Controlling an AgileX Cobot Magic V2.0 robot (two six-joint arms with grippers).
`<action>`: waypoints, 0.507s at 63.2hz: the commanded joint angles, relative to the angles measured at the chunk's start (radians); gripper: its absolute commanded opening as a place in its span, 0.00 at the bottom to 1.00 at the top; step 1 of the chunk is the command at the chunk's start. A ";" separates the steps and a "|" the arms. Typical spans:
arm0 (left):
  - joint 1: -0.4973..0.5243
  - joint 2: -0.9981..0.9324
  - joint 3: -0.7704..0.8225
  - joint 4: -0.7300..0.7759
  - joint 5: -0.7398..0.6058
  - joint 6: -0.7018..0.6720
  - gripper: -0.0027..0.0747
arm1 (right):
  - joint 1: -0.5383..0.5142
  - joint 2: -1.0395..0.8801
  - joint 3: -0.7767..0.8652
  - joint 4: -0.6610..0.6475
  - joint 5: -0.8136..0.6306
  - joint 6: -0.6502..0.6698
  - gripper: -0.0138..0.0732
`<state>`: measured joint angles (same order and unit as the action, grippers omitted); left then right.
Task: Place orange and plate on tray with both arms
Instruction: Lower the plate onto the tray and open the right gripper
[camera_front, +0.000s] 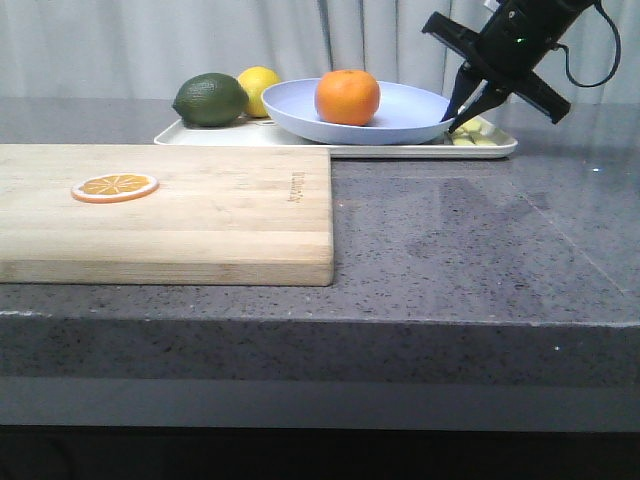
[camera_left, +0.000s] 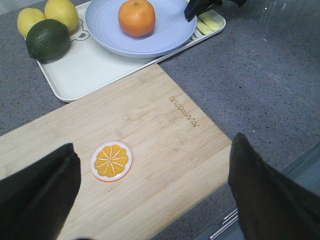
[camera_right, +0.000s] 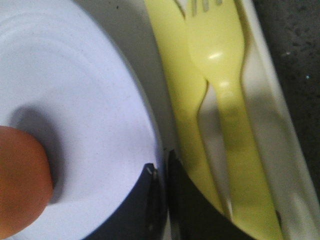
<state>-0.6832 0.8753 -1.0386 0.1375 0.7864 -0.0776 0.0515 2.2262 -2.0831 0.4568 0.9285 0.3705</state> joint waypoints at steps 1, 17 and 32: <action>0.003 -0.010 -0.023 0.018 -0.080 -0.008 0.79 | 0.002 -0.073 -0.040 0.044 -0.043 -0.001 0.09; 0.003 -0.010 -0.023 0.021 -0.080 -0.008 0.79 | 0.002 -0.073 -0.040 0.041 -0.028 -0.001 0.12; 0.003 -0.010 -0.023 0.021 -0.080 -0.005 0.79 | 0.002 -0.073 -0.040 0.038 -0.027 -0.002 0.36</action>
<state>-0.6832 0.8753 -1.0386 0.1525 0.7806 -0.0776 0.0515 2.2262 -2.0871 0.4587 0.9329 0.3727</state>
